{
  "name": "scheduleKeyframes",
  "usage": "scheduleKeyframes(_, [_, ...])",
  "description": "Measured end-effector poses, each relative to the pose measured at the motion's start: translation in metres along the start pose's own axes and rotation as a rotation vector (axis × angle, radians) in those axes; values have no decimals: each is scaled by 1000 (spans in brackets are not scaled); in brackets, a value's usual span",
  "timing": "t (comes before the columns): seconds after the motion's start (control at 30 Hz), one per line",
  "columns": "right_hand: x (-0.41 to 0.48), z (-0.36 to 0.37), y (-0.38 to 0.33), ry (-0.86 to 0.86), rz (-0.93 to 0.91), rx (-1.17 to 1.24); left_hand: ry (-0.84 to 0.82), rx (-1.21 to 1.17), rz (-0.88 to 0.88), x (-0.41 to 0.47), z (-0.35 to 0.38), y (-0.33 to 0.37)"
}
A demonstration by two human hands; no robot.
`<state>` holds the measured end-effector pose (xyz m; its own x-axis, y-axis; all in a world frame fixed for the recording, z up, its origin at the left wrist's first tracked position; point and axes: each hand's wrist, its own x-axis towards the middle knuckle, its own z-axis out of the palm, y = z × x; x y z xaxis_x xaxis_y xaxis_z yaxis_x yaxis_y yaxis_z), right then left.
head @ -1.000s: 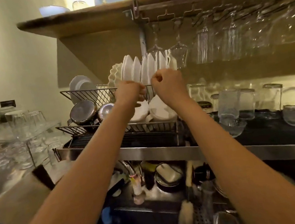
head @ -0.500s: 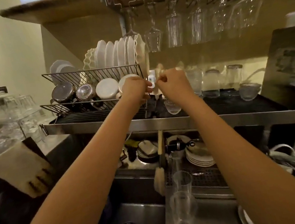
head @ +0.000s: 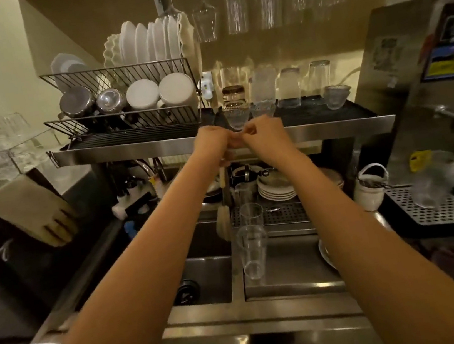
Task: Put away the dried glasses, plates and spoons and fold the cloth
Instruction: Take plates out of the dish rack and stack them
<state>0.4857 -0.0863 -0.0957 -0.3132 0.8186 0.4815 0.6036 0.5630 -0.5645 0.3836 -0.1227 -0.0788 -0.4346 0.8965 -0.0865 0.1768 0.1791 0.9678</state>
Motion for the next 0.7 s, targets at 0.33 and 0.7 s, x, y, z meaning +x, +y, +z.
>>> scheduleKeyframes(0.33, [-83,-11,51,-65,190,-31,-87,55,-165,-36,62,-60])
scheduleKeyframes(0.7, [-107,-22,161,-135,379,-34,-168,18,-252,-34,156,-100])
